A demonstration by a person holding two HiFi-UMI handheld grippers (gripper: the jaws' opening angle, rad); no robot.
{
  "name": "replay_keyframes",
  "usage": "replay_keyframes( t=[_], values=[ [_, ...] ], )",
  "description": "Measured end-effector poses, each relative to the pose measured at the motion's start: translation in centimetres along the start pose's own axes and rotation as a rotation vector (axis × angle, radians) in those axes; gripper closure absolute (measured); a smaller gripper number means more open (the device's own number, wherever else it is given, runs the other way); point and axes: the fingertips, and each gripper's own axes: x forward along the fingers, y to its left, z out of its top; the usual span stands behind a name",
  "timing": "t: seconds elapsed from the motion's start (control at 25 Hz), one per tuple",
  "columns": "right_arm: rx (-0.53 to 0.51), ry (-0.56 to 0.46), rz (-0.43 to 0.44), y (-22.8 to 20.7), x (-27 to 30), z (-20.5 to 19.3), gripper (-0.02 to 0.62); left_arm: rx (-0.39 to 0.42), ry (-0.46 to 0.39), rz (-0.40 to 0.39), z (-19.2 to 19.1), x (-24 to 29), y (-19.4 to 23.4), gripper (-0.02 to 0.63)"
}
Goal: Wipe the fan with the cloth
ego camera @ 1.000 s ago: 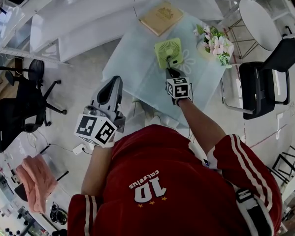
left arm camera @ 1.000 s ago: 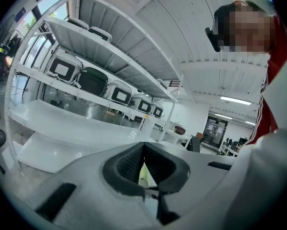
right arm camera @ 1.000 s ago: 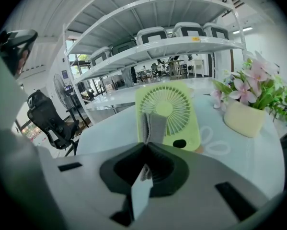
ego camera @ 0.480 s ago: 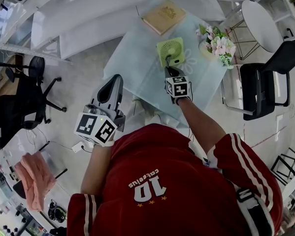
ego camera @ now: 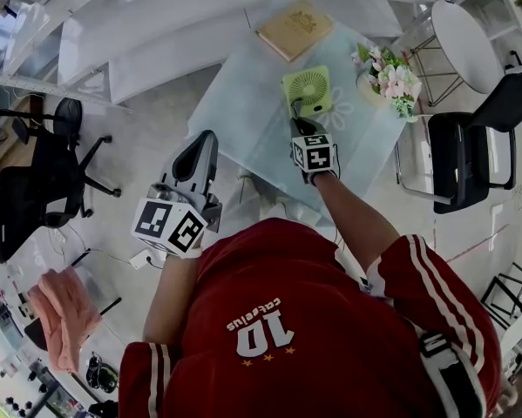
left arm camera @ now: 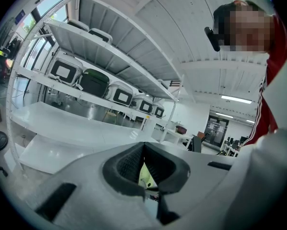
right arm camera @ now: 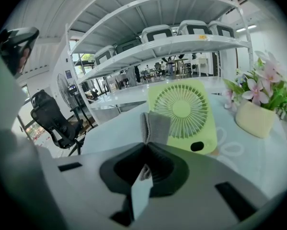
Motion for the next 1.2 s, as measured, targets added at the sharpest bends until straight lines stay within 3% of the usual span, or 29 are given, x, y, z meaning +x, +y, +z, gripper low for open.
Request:
replay_keyframes(
  t=[1.2],
  values=[
    [-0.054,0.016,0.045,2.7,0.1,-0.1,0.583,-0.014,-0.017,0.019,0.0,-0.8,0.8,0.603]
  ],
)
